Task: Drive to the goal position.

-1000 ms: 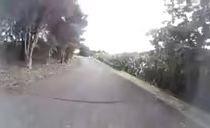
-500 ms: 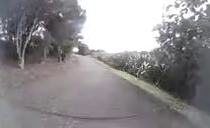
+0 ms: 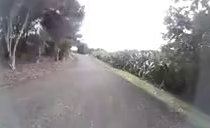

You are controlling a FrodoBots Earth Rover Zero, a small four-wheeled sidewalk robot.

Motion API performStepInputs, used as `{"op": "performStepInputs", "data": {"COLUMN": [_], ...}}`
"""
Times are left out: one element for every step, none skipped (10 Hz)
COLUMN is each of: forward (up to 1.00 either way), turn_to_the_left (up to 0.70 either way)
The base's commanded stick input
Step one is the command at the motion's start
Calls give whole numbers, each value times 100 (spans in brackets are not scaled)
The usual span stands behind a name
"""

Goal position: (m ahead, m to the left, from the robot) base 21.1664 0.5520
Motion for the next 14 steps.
{"op": "performStepInputs", "data": {"forward": [100,100,100,100,100,100,100,100,100,100,100,100,100,100], "turn_to_the_left": [35,22,9,0,0,3,11,7,0,0,1,4,3,3]}}
